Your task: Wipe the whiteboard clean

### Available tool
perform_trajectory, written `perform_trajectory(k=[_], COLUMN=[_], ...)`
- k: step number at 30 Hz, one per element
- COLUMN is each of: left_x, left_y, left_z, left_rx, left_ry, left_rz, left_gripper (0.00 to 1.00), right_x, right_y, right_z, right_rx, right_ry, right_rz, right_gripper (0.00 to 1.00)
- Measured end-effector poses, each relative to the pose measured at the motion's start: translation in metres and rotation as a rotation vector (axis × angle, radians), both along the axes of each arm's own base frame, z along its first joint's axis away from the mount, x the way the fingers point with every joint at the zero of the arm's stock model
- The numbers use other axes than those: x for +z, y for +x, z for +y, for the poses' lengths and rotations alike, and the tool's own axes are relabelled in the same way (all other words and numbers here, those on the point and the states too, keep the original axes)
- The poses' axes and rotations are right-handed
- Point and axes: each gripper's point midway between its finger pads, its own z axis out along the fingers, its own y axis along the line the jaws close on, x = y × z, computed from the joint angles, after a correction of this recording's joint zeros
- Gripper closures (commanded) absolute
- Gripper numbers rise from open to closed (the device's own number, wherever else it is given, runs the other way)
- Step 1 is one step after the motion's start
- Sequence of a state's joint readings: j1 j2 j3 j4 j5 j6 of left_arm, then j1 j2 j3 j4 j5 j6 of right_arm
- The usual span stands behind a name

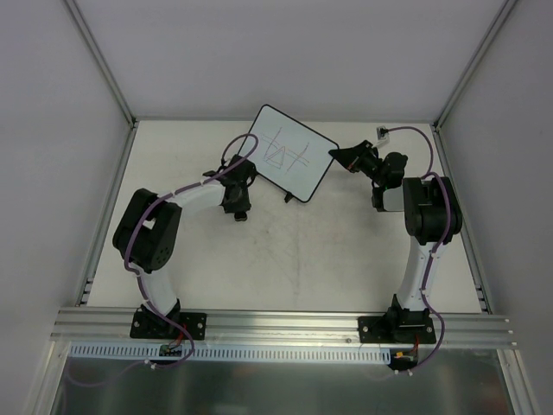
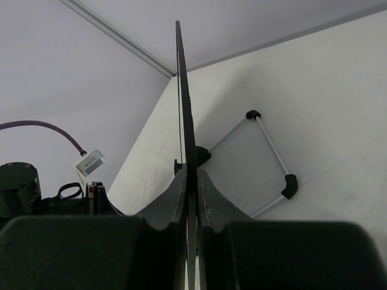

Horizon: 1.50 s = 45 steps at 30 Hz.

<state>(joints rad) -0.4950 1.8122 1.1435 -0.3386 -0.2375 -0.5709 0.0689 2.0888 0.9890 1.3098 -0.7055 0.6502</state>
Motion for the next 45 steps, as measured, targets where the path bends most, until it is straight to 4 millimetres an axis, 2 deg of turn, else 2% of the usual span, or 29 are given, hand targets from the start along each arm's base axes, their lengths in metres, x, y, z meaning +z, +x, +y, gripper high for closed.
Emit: perform_trajectory(k=[3, 9, 12, 16, 26, 32, 37, 41, 45], left_x=[0.012, 0.059, 0.078, 0.102, 0.143, 0.152, 0.145, 0.137, 0.138], left_y=[0.014, 0.058, 0.073, 0.101, 0.177, 0.209, 0.217, 0.221, 0.224], left_z=[-0.005, -0.016, -0.024, -0.034, -0.021, -0.021, -0.032, -0.035, -0.035], left_rx=[-0.028, -0.089, -0.136, -0.21, -0.286, -0.332, -0.394, -0.417, -0.422], left_ry=[-0.056, -0.161, -0.211, -0.255, -0.295, -0.301, -0.314, -0.312, -0.309], left_rz=[-0.018, -0.13, -0.168, -0.227, -0.366, -0.416, -0.412, -0.401, -0.402], left_gripper=[1.0, 1.0, 1.0, 1.0, 1.0, 1.0, 1.0, 1.0, 1.0], right_x=[0.0, 0.0, 0.001, 0.001, 0.001, 0.002, 0.002, 0.002, 0.002], right_y=[0.0, 0.0, 0.0, 0.0, 0.001, 0.001, 0.0, 0.0, 0.0], right_z=[0.0, 0.0, 0.0, 0.001, 0.001, 0.002, 0.002, 0.003, 0.003], right_rx=[0.001, 0.003, 0.004, 0.006, 0.01, 0.012, 0.013, 0.014, 0.015], right_ry=[0.0, 0.003, 0.003, 0.003, 0.002, 0.002, 0.002, 0.002, 0.002], right_rz=[0.0, 0.001, -0.001, 0.0, -0.003, -0.005, -0.005, -0.005, -0.006], right_gripper=[1.0, 1.0, 1.0, 1.0, 1.0, 1.0, 1.0, 1.0, 0.99])
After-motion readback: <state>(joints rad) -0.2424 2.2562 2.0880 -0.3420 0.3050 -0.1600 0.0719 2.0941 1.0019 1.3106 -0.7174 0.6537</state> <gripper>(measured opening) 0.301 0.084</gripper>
